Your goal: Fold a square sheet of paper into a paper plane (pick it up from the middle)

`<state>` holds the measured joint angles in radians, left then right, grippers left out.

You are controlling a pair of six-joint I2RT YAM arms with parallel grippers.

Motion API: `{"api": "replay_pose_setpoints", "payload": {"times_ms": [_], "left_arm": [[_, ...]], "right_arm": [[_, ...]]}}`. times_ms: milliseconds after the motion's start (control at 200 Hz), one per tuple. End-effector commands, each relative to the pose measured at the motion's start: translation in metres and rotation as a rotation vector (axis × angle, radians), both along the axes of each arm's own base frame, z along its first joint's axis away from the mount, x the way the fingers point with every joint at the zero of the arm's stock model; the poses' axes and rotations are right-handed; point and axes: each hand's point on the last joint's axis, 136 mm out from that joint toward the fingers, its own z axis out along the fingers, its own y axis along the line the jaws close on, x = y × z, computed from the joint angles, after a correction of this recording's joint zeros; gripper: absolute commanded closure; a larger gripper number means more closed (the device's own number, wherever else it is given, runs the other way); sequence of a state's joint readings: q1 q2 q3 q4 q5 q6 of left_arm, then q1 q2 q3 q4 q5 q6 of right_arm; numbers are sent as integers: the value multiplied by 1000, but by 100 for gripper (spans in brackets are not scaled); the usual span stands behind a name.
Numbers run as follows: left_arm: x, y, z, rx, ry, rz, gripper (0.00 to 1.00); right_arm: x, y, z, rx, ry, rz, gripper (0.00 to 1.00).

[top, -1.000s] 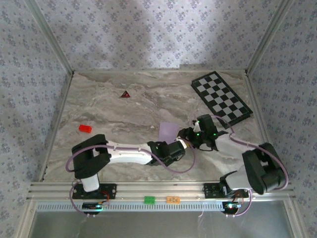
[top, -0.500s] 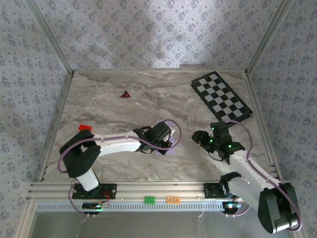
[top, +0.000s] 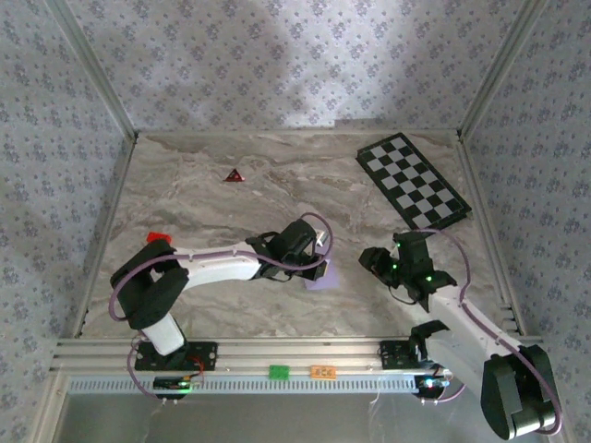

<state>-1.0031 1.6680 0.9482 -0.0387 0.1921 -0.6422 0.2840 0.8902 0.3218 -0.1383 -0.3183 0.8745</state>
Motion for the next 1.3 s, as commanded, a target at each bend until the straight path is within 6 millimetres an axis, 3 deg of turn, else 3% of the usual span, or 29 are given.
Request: {"api": "replay_pose_setpoints", "payload": {"times_ms": [0, 505, 650, 944, 1064, 1294], "left_arm": [[4, -3, -3, -37, 35, 69, 100], [8, 37, -4, 20, -66, 334, 100], [7, 31, -3, 12, -60, 308, 100], [4, 13, -2, -27, -27, 258, 100], [4, 13, -5, -26, -16, 262, 100], [5, 15, -2, -28, -18, 257, 100]], "right_arm": [[1, 6, 6, 32, -26, 33, 55], [-1, 23, 0, 50, 33, 147, 58], [1, 38, -2, 81, 41, 190, 64], [-5, 74, -12, 53, 63, 273, 95], [-6, 90, -16, 52, 69, 308, 97], [-4, 97, -20, -19, 64, 303, 97]]}}
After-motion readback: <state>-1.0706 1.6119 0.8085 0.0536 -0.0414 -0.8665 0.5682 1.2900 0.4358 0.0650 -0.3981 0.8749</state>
